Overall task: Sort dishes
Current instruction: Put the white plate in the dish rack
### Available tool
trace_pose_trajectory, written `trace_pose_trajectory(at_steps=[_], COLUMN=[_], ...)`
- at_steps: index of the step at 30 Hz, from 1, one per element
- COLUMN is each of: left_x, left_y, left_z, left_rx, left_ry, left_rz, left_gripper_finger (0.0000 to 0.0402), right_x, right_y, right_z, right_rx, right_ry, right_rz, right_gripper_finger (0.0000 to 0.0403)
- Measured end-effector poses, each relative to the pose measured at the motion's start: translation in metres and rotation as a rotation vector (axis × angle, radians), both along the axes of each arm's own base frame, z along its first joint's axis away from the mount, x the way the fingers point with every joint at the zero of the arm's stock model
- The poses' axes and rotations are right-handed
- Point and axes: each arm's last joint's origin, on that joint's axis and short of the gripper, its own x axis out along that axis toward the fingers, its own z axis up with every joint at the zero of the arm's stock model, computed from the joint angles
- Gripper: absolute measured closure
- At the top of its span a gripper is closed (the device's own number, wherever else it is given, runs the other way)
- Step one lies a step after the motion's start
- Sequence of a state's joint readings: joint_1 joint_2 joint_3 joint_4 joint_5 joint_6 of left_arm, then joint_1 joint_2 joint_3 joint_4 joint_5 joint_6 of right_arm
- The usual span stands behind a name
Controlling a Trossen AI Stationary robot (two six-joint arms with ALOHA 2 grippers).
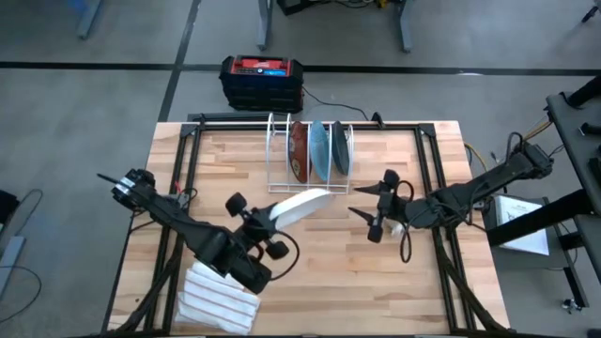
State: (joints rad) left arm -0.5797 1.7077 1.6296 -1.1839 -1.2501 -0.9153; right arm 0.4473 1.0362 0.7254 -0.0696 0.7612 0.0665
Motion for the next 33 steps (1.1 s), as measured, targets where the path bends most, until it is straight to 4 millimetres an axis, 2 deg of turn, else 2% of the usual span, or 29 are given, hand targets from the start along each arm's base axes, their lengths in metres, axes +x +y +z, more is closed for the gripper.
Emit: trace_pose_trajectory(at_steps=[9,13,19,25,30,33], left_x=[-0.014,-0.021,-0.03,-0.036,-0.036,-0.037], left_y=[0.029,0.052,0.095,0.139,0.169,0.179], left_z=[0.071,0.104,0.144,0.164,0.165,0.165], left_rx=[0.039,0.006,-0.079,-0.139,-0.117,-0.122], left_ry=[-0.04,-0.116,-0.192,-0.185,-0.158,-0.16], left_rz=[0.084,0.144,0.242,0.328,0.427,0.463], left_gripper_finger=[0.0356,0.0356,0.0356,0.0356,0.0356,0.0356], right_x=[0.002,0.004,0.005,0.007,0.009,0.009], right_y=[0.001,0.002,0.002,0.003,0.004,0.004], right_z=[-0.004,-0.007,-0.011,-0.013,-0.016,-0.017], right_rx=[0.002,0.008,0.02,0.021,0.018,0.023], right_ry=[0.019,0.029,0.046,0.055,0.066,0.066], right_rz=[-0.002,-0.005,-0.013,-0.016,-0.016,-0.017], right_gripper_finger=[0.0163,0.0157,0.0159,0.0164,0.0159,0.0154])
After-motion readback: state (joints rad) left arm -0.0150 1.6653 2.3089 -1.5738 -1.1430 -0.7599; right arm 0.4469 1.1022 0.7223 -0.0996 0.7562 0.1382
